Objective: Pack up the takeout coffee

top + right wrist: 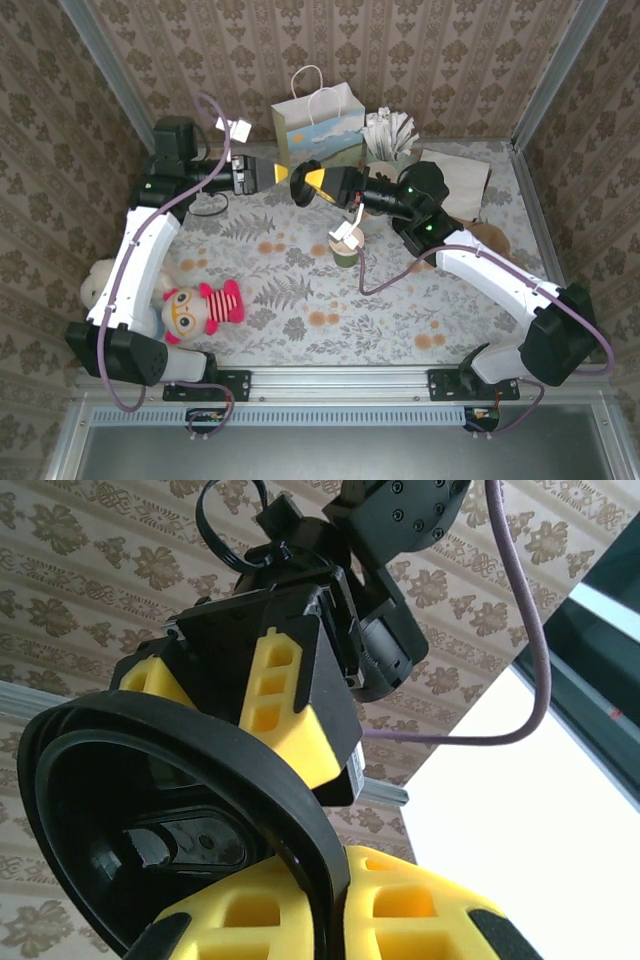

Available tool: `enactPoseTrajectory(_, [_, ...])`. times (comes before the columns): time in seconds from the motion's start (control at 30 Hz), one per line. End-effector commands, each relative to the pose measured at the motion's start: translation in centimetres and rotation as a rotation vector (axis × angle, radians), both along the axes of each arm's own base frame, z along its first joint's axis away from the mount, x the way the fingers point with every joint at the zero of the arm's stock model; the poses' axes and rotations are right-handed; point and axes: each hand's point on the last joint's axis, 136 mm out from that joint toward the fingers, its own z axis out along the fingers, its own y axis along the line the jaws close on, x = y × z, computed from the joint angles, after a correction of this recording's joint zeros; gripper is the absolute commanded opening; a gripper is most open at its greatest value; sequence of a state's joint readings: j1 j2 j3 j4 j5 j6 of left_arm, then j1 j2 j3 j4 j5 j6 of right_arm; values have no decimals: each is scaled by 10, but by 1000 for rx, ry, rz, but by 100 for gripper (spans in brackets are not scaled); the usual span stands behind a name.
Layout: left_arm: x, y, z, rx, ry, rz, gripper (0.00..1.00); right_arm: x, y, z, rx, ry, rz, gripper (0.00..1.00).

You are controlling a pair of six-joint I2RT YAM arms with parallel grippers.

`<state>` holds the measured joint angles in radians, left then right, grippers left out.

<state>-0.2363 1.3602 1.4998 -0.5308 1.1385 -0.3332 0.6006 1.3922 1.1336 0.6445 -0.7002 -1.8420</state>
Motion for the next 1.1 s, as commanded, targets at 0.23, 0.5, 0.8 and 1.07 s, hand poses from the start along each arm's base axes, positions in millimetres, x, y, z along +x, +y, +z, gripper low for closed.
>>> enactPoseTrajectory(0.23, [-39, 0, 22, 47, -221, -89, 51, -44, -3, 30, 25, -11, 144, 0])
enactPoseTrajectory(0.5, [-66, -9, 29, -18, -270, -213, 52, -45, -1, 32, 19, 32, 151, 0])
enactPoseTrajectory(0.8, [-58, -12, 21, 0, -207, -221, 42, -52, 7, 37, 25, 24, 176, 0])
enactPoseTrajectory(1.07, [-57, -15, 20, -7, -212, -233, 41, -52, 15, 31, -5, -9, 155, 0])
